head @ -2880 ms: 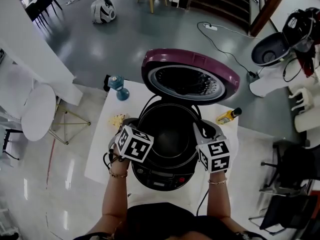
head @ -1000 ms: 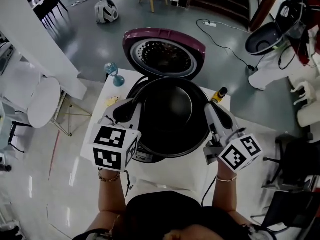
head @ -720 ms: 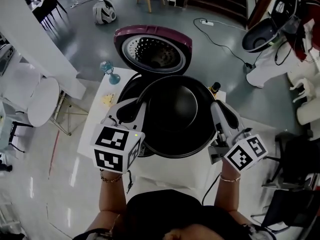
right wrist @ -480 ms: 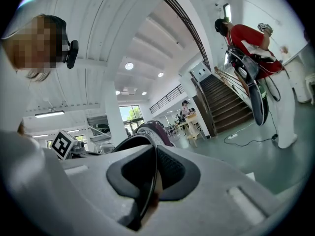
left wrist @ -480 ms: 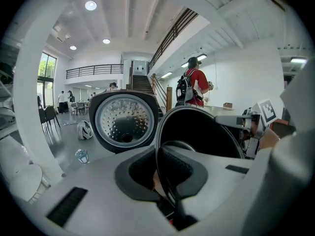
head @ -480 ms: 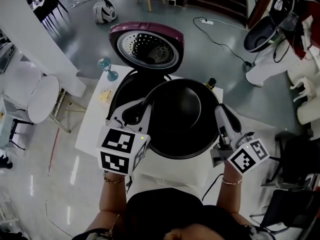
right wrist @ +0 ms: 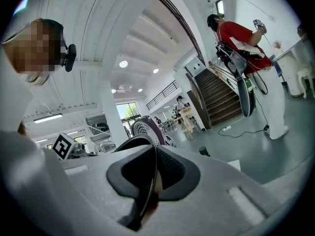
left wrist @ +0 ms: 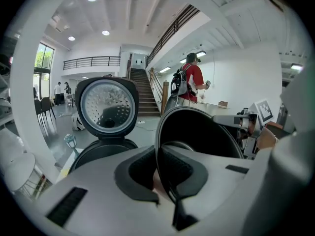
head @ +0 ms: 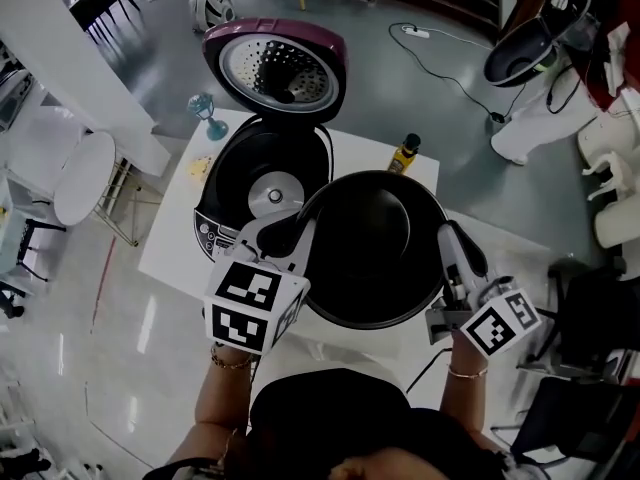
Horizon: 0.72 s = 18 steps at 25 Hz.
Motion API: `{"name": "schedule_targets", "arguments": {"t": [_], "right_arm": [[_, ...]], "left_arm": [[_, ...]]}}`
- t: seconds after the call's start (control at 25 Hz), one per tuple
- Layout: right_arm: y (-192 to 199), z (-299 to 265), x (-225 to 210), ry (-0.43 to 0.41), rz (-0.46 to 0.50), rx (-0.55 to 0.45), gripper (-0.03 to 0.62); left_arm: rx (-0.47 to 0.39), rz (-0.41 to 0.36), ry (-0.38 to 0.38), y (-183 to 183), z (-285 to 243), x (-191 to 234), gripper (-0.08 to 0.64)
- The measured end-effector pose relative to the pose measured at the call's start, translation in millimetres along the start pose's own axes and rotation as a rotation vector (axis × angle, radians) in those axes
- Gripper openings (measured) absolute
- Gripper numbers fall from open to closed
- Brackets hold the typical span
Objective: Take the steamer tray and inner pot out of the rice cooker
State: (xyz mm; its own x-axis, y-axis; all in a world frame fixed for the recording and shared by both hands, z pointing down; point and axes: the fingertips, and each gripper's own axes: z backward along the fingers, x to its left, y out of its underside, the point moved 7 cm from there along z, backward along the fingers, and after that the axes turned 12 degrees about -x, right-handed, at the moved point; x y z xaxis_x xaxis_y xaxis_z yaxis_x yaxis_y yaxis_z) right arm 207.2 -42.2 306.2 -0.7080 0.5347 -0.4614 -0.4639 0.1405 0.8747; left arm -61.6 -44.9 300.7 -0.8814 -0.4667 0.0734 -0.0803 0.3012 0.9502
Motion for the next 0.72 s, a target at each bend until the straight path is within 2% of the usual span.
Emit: {"name": "schedule_targets", "arguments": {"t": [0.4, 0.72], "right_arm": [[29, 57, -24, 0.073, -0.089, 0.075, 0.028], [60, 100, -43, 0.146, -0.173, 0.11, 0.028]], "left_arm": [[0.107, 0.062, 0.006, 54, 2, -46, 0.025], [0.206, 0.061, 0.02, 91, -1, -74, 0.025]]}}
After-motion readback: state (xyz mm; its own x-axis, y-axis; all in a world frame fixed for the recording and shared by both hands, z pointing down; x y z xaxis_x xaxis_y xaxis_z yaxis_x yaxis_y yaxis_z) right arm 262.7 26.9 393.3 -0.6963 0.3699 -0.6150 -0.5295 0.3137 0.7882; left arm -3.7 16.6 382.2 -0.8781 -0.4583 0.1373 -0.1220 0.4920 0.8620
